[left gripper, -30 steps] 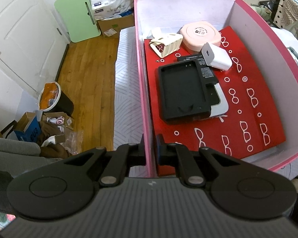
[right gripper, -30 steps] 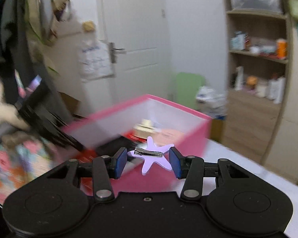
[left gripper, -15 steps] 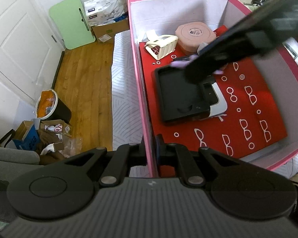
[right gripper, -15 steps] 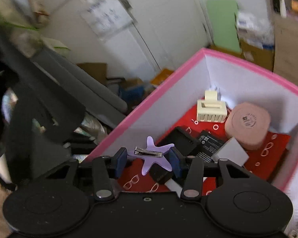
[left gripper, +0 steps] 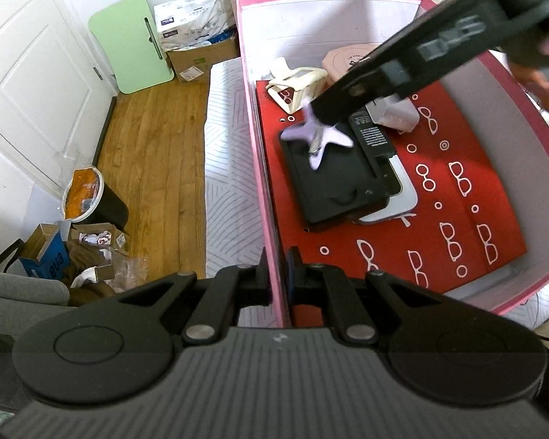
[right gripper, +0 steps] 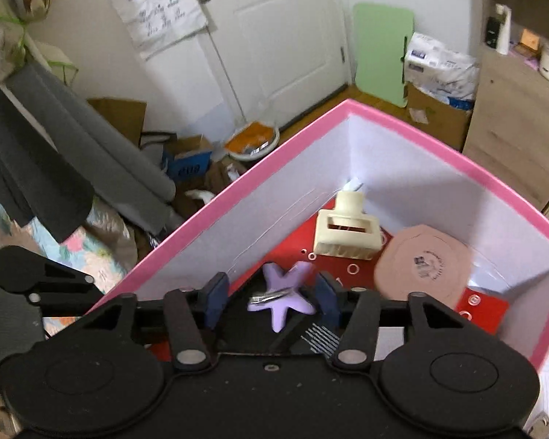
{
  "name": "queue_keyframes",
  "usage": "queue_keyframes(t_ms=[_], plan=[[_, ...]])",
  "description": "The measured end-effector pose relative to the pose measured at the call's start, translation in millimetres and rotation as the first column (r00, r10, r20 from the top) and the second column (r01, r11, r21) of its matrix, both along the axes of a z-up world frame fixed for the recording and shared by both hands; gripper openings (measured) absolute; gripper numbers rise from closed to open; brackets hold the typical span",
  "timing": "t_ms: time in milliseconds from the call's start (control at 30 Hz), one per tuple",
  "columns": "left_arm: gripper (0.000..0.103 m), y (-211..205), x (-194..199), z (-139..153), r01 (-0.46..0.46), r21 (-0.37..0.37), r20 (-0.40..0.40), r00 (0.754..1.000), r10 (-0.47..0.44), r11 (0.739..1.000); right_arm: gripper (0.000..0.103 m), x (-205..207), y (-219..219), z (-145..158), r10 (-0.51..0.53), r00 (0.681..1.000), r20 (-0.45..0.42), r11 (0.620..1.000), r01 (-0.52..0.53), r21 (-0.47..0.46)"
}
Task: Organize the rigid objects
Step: 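Carry the purple starfish into the box and release it on the case, then move the right gripper to the yellow starfish and grasp it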
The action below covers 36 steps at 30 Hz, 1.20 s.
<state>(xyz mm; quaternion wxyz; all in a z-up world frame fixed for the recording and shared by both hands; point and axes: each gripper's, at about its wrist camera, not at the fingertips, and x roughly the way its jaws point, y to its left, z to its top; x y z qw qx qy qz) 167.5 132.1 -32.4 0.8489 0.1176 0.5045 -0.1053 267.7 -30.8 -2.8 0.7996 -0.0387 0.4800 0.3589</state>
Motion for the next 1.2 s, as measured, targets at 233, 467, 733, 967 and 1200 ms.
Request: queue_keyframes(t_ms=[233,467,733,967,1200], plan=[[0.006,1.4,0.8,-1.3,-0.011,-0.011,0.002,1.0,0.011,1.0,0.06,-32.1,-51.5,29.7,-0.024,0.997,0.074,0.991,0.014,0.13],[0.006,-0.6,3.5,-3.6,-0.02,-0.005,-0.008,1.0,0.019,1.0,0.06,-86.5,-129.3,50.2,-0.119,0.981,0.157,0.972,0.082,0.221],[0.007,-1.5,6.9,-3.4,-0.034,-0.005,-0.024,0.999,0.034,0.999,0.06,-118.4,-196.5,43.1,-0.255,0.943,0.211,0.957,0.216,0.193],[0.007,-1.6,7.2,-4.4,-0.044,-0.006,-0.029,0.999,0.043,0.999,0.06,-130.0,-228.3,-16.5,-0.371,0.901,0.223,0.927,0.346,0.147],[0.007,-2.0,8.2,-3.9,-0.047,0.001,-0.032,0.998,0.047,0.999,0.06,-133.5,-247.7,-67.5,-0.477,0.845,0.243,0.878,0.471,0.085]])
